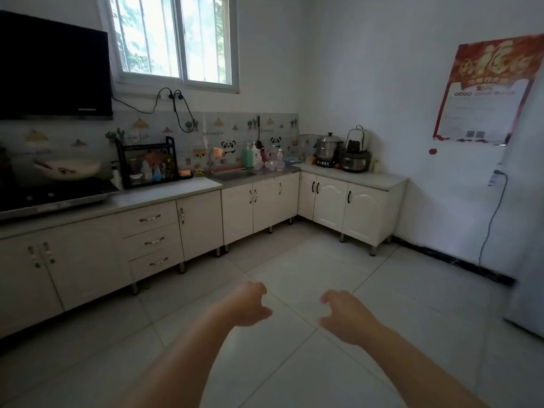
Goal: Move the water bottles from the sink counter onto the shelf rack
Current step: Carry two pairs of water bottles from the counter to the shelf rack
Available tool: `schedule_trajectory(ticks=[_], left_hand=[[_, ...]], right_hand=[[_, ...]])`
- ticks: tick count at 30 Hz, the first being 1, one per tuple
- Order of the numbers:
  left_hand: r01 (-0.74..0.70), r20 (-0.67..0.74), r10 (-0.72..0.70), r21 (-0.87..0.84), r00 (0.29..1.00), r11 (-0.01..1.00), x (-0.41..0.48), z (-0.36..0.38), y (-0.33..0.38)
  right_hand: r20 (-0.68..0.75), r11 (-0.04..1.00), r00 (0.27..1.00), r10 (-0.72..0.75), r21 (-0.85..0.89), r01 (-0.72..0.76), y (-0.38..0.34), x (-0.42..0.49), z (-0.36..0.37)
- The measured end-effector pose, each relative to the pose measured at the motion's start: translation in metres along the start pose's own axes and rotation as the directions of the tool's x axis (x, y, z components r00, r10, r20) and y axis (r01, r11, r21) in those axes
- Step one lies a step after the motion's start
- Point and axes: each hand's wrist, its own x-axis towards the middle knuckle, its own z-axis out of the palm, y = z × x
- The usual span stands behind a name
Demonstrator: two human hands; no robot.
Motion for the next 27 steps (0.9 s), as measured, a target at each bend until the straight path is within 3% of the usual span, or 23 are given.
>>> schedule_trajectory(ticks=[12,21,27], left_hand=[[-0.028,0.024,0.028,0.017,0.999,0.999,0.200,-0.071,-0.044],[0.007,0.070,-0.009,0.031,0.998,1.000,0.364,-0.086,-0.050],[0.040,0.066,-0.042,0.031,0.997,0.999,0.489,-0.121,-0.032]], right_hand=[[0.003,0.998,0.999,0.053,0.034,-0.053,-0.015,0.204,-0.046],[0.018,0.998,0.999,0.047,0.045,-0.048,0.017,0.368,-0.059],[0.017,0.999,1.000,0.010,0.044,-0.011,0.044,0.500,-0.104]])
